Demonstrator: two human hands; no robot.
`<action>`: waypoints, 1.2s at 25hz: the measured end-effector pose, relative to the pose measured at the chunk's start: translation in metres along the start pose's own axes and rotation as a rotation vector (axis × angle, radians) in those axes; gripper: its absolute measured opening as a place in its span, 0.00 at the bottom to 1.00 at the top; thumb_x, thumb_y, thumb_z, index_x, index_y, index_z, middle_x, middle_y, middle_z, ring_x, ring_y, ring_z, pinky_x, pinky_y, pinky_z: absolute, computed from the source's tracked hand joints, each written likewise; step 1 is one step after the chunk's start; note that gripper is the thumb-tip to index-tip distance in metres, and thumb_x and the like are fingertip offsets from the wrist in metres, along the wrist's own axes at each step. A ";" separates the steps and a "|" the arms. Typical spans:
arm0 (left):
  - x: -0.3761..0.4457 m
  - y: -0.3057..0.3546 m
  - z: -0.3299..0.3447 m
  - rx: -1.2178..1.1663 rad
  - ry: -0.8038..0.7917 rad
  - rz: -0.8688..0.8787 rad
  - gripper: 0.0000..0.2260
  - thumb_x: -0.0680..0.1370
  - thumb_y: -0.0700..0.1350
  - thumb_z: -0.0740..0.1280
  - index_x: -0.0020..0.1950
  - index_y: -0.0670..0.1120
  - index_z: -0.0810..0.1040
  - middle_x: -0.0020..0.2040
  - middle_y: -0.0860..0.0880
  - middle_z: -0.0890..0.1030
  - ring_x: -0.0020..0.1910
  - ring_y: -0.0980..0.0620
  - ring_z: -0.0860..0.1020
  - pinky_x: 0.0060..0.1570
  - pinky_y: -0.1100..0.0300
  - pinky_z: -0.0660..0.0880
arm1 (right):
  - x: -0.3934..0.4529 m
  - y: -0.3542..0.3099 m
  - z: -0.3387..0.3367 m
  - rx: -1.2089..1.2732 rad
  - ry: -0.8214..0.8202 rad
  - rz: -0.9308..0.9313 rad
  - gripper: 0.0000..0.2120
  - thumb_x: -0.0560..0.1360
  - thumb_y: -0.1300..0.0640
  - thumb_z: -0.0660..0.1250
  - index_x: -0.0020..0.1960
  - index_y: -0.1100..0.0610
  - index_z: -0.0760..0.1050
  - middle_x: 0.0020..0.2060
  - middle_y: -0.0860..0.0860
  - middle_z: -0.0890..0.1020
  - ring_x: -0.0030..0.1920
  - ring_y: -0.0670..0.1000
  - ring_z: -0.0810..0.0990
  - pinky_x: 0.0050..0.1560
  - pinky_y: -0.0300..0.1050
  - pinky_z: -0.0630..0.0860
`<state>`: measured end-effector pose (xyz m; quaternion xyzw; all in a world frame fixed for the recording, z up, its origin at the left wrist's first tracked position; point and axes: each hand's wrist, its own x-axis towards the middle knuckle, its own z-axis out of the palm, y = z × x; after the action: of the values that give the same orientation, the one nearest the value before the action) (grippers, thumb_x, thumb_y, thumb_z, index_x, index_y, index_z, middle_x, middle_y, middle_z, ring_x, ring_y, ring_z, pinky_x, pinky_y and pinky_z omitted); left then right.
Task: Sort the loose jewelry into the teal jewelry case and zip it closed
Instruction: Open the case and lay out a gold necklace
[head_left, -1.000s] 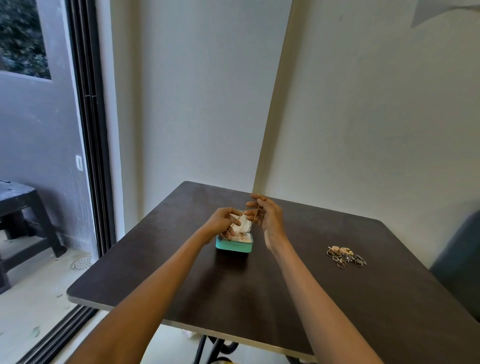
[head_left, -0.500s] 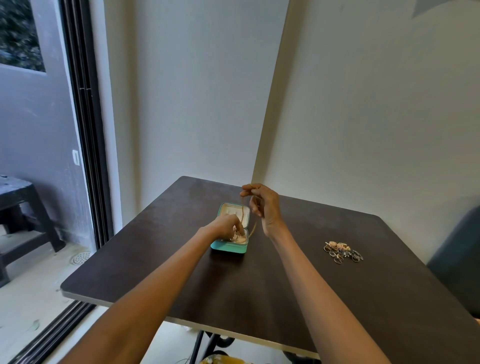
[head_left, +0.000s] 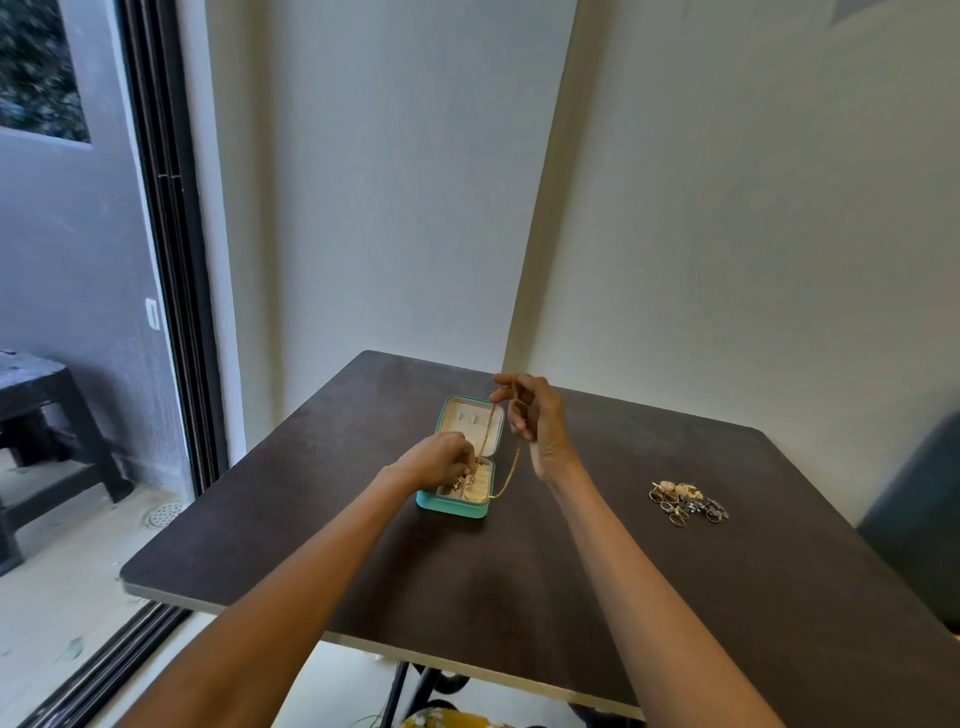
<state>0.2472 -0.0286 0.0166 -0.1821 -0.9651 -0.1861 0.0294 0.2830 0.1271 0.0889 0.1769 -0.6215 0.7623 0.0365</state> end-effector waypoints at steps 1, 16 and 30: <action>-0.002 0.000 0.002 0.002 0.013 0.012 0.08 0.78 0.43 0.63 0.56 0.45 0.77 0.56 0.47 0.76 0.51 0.54 0.75 0.52 0.62 0.74 | 0.001 -0.001 0.001 -0.006 0.007 -0.005 0.13 0.76 0.50 0.61 0.45 0.58 0.80 0.33 0.49 0.82 0.22 0.43 0.63 0.24 0.35 0.56; 0.003 0.019 -0.013 -0.304 0.269 -0.058 0.10 0.79 0.43 0.62 0.57 0.45 0.80 0.60 0.45 0.74 0.58 0.50 0.72 0.57 0.61 0.68 | 0.032 -0.092 -0.004 -0.254 -0.113 -0.130 0.09 0.78 0.63 0.63 0.56 0.56 0.79 0.39 0.48 0.82 0.26 0.44 0.65 0.27 0.34 0.60; 0.019 0.104 -0.086 -0.968 0.406 0.063 0.10 0.77 0.39 0.66 0.57 0.38 0.80 0.50 0.39 0.83 0.36 0.53 0.82 0.43 0.66 0.80 | 0.020 -0.085 -0.041 -0.270 0.089 -0.034 0.05 0.77 0.63 0.63 0.52 0.59 0.76 0.40 0.51 0.80 0.36 0.47 0.77 0.38 0.38 0.75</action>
<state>0.2661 0.0360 0.1350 -0.1640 -0.7376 -0.6412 0.1340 0.2780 0.1818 0.1677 0.1466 -0.7132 0.6780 0.1005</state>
